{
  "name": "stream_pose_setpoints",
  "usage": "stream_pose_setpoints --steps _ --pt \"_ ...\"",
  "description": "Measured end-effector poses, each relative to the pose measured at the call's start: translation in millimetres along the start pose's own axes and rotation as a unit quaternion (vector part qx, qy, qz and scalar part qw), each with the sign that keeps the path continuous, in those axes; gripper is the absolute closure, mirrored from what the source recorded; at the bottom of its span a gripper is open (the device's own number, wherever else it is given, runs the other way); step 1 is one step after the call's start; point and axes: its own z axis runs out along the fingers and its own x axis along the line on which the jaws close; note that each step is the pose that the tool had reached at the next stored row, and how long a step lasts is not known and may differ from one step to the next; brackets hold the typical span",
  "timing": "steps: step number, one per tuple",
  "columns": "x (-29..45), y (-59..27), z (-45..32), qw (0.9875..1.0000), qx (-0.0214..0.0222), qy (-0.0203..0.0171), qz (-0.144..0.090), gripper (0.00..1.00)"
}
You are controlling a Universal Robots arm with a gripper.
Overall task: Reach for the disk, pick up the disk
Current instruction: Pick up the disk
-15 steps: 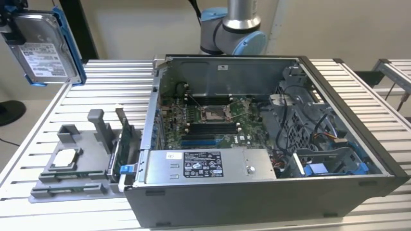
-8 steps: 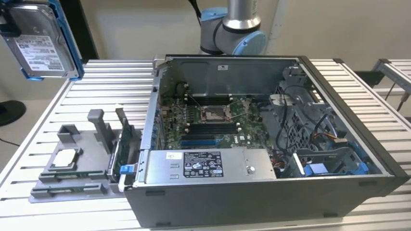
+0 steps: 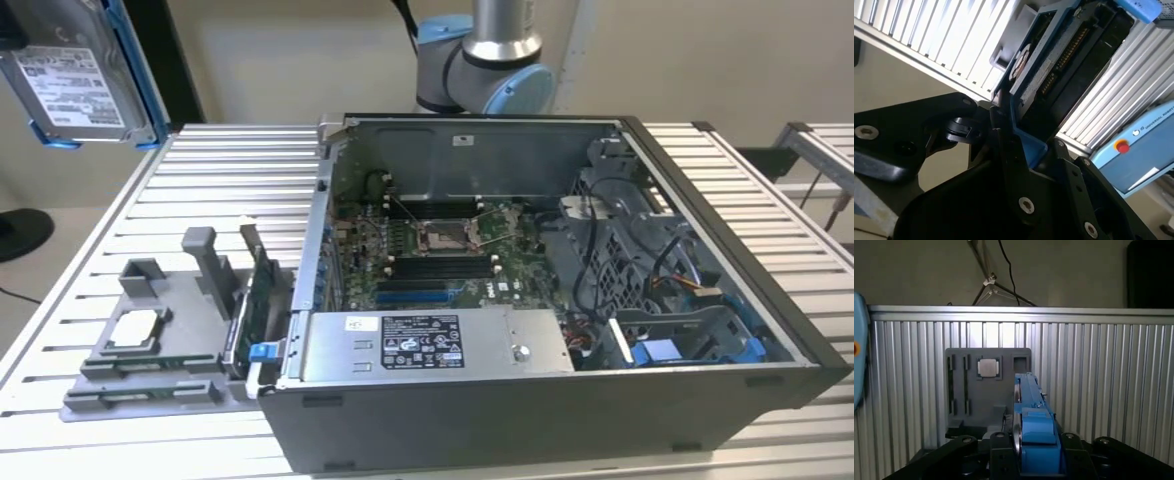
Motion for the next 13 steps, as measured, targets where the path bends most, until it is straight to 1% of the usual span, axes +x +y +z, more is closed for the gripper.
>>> stream_pose_setpoints --steps 4,9,13 --pt "-0.2 -0.3 -10.7 1.0 0.0032 0.0 0.0 1.0" --pt "-0.5 -0.7 -25.5 1.0 0.0047 0.0 0.0 1.0" --pt "-0.5 -0.7 -25.9 1.0 0.0046 0.0 0.0 1.0"
